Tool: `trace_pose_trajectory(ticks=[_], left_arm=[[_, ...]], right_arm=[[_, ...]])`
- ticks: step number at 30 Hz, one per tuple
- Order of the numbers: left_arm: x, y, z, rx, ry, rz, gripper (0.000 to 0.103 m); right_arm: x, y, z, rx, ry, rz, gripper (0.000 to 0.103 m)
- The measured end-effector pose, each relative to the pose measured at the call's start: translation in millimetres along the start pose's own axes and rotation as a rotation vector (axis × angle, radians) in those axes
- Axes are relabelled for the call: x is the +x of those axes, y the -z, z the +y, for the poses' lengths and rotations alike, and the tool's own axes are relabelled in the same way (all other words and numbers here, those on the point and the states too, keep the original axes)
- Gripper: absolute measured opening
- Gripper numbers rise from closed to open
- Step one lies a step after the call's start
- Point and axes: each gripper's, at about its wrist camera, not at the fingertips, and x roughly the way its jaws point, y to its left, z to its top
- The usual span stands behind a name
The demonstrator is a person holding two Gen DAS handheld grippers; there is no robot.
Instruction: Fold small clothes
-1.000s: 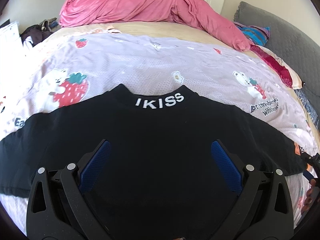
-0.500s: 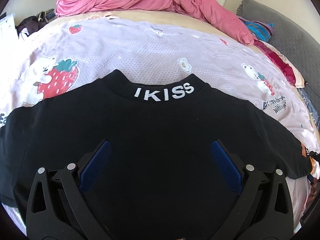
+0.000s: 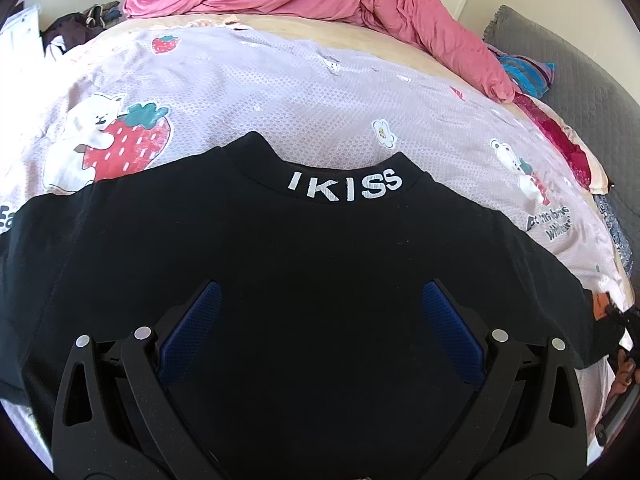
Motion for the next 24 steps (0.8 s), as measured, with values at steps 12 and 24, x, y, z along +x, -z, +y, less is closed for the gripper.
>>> trace_pose_trajectory(ticks=[12,24], left_arm=[[-42.6,-2.9,5.9,-0.038,0.083,-0.037,0.095],[-74.4,2.6,42.6,-0.104,0.132,-0.032,0.095]], right_arm=[[-35.8,36.2,92.8,-0.259,-0.258,-0.034,0.026],[-52.7,117.3,190.1,-0.599,-0.389,0.022,0.026]])
